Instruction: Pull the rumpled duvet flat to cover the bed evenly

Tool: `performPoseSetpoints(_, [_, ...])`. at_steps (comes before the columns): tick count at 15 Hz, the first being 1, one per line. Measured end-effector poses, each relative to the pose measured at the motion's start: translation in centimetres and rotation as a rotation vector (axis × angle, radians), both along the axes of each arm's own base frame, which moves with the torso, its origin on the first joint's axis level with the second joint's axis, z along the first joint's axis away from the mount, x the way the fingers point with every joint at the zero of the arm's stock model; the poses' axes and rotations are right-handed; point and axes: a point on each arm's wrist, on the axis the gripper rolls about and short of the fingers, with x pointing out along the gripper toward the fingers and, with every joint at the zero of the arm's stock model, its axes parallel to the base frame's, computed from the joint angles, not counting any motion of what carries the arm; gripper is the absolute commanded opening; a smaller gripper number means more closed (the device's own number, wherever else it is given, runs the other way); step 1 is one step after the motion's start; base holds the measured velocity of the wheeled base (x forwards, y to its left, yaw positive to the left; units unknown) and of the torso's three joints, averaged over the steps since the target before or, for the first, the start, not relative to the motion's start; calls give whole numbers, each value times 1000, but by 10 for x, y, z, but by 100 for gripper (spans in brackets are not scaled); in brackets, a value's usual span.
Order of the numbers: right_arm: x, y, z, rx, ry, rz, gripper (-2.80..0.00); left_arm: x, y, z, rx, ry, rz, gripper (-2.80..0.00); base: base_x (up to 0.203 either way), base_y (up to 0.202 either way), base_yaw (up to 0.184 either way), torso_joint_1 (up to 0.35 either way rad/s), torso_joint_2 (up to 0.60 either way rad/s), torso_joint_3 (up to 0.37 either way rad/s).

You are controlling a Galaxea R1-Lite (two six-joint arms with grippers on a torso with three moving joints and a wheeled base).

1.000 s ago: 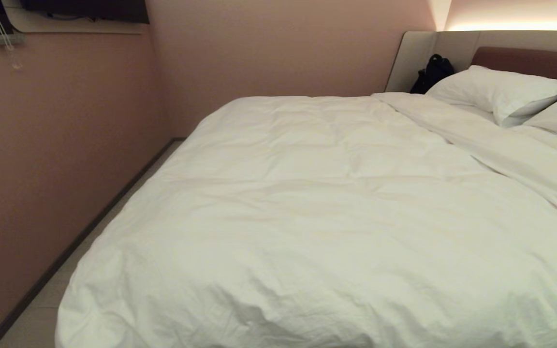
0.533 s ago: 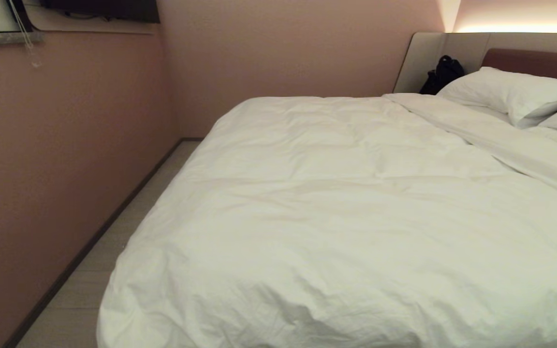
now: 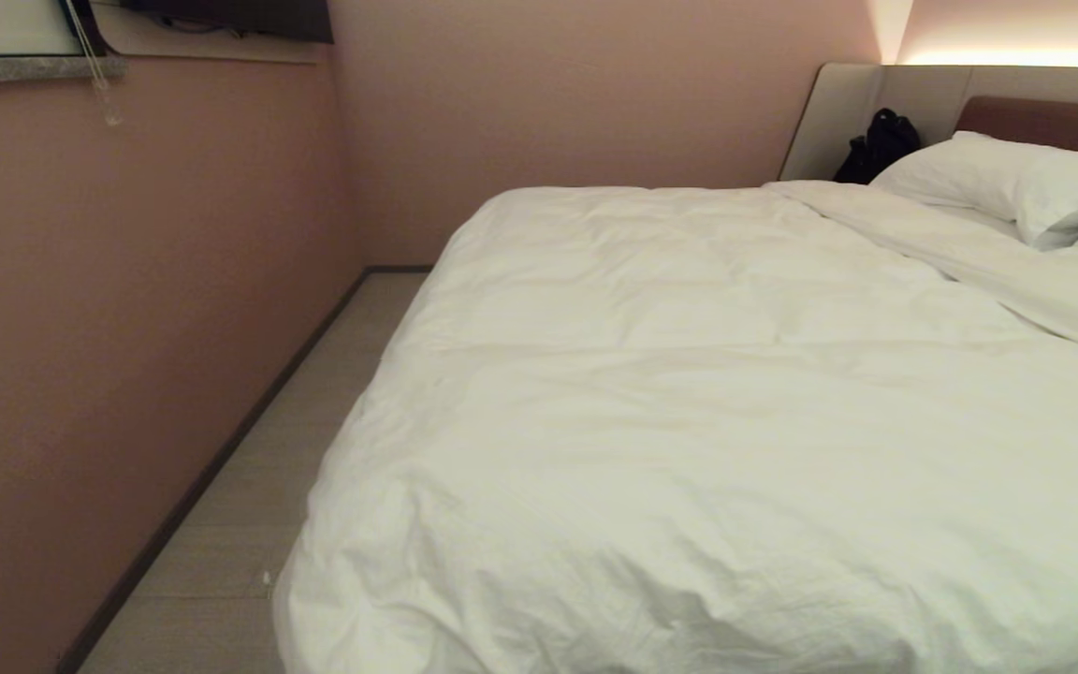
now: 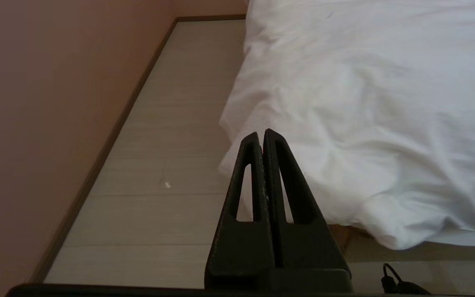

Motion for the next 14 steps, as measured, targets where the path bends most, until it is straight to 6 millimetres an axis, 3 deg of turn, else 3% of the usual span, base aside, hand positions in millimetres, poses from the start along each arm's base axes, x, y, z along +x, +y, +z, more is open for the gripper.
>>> performPoseSetpoints(14, [0,0,0,0,0,0,-280,0,0,0,1,0,1,-280,0,197,-1,3,2,2])
